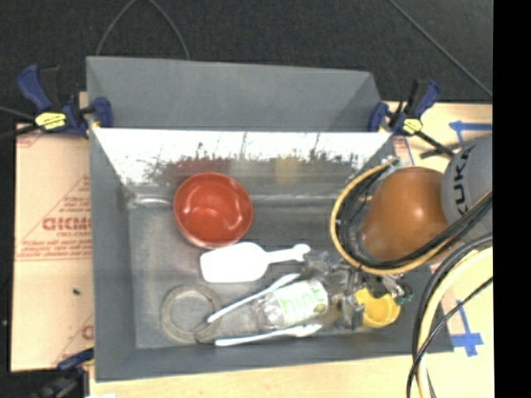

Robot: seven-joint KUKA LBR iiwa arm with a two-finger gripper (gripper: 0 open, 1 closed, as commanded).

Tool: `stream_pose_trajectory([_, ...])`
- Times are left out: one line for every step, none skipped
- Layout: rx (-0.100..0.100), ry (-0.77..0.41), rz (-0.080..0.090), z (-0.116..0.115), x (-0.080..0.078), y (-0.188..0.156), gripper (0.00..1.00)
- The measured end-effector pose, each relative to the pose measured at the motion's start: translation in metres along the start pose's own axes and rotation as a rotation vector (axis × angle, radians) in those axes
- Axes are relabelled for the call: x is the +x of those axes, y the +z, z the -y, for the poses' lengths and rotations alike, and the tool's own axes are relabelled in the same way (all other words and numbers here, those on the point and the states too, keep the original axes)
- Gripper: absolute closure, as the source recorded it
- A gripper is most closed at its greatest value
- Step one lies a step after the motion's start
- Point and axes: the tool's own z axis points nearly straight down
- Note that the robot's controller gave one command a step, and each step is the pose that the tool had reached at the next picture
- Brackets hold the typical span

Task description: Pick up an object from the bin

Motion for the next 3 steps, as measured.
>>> stream_pose_trajectory([-0.002,0.123,0.004,-0.021,-0.008,-0.115,0.0])
stream_pose_trajectory([0.009,0.112,0.023,-0.017,-0.014,-0.123,0.0])
stream_pose_trajectory([0.001,-0.001,0.007,-0.019,-0.01,-0.05,0.0])
